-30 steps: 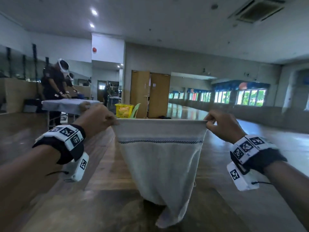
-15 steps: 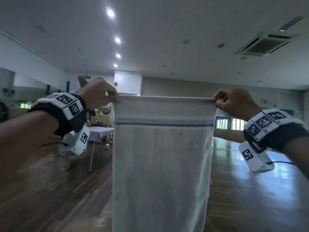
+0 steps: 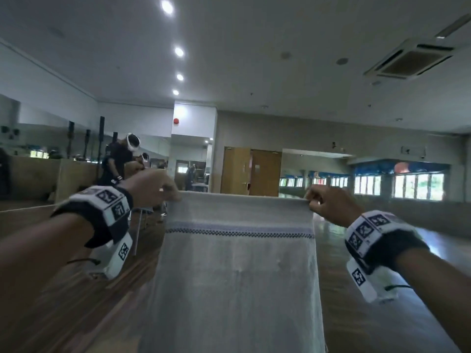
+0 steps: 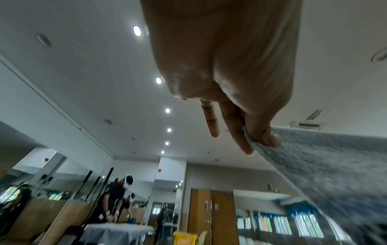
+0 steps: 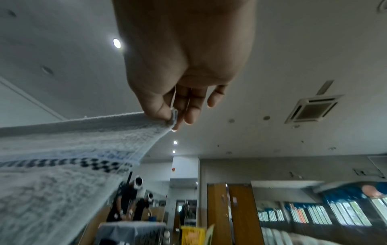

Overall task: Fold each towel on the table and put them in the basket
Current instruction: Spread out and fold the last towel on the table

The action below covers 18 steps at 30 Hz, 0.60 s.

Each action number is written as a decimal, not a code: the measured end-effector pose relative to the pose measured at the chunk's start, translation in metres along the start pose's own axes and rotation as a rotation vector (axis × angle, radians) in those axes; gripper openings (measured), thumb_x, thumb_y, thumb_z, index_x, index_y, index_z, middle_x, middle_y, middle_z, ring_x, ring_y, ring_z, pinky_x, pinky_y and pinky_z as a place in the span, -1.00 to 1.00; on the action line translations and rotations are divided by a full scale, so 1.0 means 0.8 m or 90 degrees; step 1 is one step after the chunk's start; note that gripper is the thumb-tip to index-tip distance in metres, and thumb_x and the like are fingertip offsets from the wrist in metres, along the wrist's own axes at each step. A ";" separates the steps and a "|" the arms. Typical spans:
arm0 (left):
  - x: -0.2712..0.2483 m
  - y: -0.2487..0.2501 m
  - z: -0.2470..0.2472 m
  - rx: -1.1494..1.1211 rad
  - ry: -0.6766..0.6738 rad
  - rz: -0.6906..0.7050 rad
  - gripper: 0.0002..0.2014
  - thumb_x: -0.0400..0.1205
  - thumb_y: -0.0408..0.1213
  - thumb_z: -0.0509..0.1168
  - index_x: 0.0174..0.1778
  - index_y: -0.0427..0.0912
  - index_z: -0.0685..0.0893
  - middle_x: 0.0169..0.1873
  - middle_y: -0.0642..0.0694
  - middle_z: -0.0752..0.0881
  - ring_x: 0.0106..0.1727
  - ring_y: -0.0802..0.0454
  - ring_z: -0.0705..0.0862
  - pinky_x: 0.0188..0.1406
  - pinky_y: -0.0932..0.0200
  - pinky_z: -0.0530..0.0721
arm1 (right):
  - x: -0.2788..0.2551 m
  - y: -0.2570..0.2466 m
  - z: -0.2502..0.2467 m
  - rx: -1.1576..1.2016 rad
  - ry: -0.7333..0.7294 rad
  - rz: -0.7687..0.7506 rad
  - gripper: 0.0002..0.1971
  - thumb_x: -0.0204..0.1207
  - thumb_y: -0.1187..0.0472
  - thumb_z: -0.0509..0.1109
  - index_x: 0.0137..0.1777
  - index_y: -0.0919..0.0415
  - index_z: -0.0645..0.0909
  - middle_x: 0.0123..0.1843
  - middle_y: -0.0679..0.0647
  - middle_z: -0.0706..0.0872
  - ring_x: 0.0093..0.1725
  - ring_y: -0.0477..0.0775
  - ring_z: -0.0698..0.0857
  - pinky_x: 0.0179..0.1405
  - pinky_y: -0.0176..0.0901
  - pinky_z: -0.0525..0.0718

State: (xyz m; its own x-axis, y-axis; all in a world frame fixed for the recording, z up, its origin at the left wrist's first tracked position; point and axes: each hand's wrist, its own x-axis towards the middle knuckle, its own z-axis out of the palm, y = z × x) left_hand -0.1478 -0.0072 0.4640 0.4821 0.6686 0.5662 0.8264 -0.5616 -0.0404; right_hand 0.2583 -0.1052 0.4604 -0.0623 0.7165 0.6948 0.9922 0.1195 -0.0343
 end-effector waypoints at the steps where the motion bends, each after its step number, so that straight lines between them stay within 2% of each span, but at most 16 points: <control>1: 0.000 -0.001 0.023 0.005 -0.017 -0.003 -0.79 0.52 0.06 0.33 -0.20 0.02 0.77 -0.36 0.15 0.73 -0.39 0.25 0.67 -0.33 0.29 0.67 | -0.001 0.006 0.021 -0.005 -0.026 0.000 -0.89 0.47 0.23 0.37 -0.11 -0.02 0.63 -0.12 -0.04 0.74 -0.16 -0.02 0.65 0.10 0.12 0.62; 3: 0.004 0.003 0.048 0.001 -0.008 -0.010 -0.89 0.58 -0.10 0.36 -0.22 0.02 0.74 -0.35 0.18 0.68 -0.39 0.35 0.56 -0.37 0.41 0.51 | 0.002 0.010 0.049 -0.001 -0.058 -0.009 -0.87 0.46 0.28 0.37 -0.14 0.00 0.63 -0.08 0.03 0.77 -0.17 -0.01 0.65 0.01 0.04 0.66; 5: 0.015 0.003 0.054 -0.005 0.041 -0.013 -0.89 0.61 -0.20 0.34 -0.16 -0.06 0.76 -0.26 0.05 0.74 -0.36 0.35 0.52 -0.41 0.43 0.39 | 0.014 0.011 0.060 0.023 -0.051 -0.020 -0.84 0.47 0.36 0.36 -0.13 0.05 0.63 -0.09 0.12 0.77 -0.18 0.04 0.66 -0.07 0.04 0.70; 8: 0.037 0.003 0.038 -0.007 0.133 -0.029 -0.83 0.66 -0.26 0.26 -0.04 -0.18 0.76 -0.24 0.02 0.70 -0.37 0.21 0.51 -0.40 0.40 0.32 | 0.043 0.014 0.050 0.051 0.036 -0.023 -0.85 0.49 0.45 0.31 -0.05 0.31 0.69 -0.12 0.23 0.75 -0.22 0.10 0.63 -0.21 -0.10 0.60; 9: 0.041 0.005 0.030 -0.003 0.161 -0.038 -0.83 0.67 -0.26 0.24 -0.02 -0.19 0.74 -0.25 0.01 0.67 -0.37 0.17 0.51 -0.36 0.38 0.33 | 0.052 0.015 0.042 0.056 0.073 -0.028 -0.84 0.48 0.47 0.30 -0.05 0.34 0.69 -0.13 0.25 0.75 -0.23 0.13 0.63 -0.21 -0.12 0.58; 11: 0.049 0.006 0.015 -0.003 0.203 -0.028 -0.84 0.66 -0.28 0.26 0.00 -0.22 0.73 -0.21 -0.09 0.74 -0.33 0.09 0.56 -0.31 0.30 0.41 | 0.065 0.019 0.029 0.058 0.135 -0.043 -0.82 0.46 0.47 0.31 -0.06 0.32 0.72 -0.13 0.27 0.78 -0.22 0.18 0.68 -0.16 -0.04 0.66; 13: 0.051 0.005 0.008 -0.034 0.212 -0.026 -0.85 0.63 -0.28 0.29 0.00 -0.22 0.74 -0.18 -0.16 0.76 -0.31 0.06 0.60 -0.27 0.25 0.48 | 0.069 0.020 0.022 0.063 0.150 -0.063 -0.82 0.45 0.48 0.33 -0.06 0.32 0.73 -0.12 0.27 0.79 -0.17 0.21 0.72 -0.07 0.08 0.71; 15: 0.042 0.006 0.011 -0.049 0.194 -0.036 -0.86 0.63 -0.28 0.30 0.00 -0.22 0.73 -0.24 -0.11 0.72 -0.36 0.12 0.57 -0.27 0.24 0.48 | 0.063 0.019 0.019 0.067 0.130 -0.082 -0.83 0.44 0.49 0.37 -0.06 0.33 0.74 -0.11 0.28 0.80 -0.14 0.23 0.75 -0.02 0.12 0.73; 18: 0.020 0.014 0.026 -0.016 0.159 -0.018 -0.86 0.64 -0.30 0.28 -0.04 -0.21 0.74 -0.22 -0.08 0.73 -0.39 0.21 0.51 -0.38 0.39 0.34 | 0.038 0.018 0.020 0.077 0.060 -0.071 -0.86 0.46 0.46 0.41 -0.04 0.33 0.76 -0.09 0.22 0.80 -0.12 0.18 0.75 0.00 -0.03 0.69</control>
State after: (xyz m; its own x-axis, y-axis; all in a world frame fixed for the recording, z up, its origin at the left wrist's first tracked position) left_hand -0.1247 0.0075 0.4553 0.3698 0.5444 0.7529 0.8293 -0.5588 -0.0033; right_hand 0.2693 -0.0708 0.4695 -0.1556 0.6278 0.7626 0.9592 0.2806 -0.0352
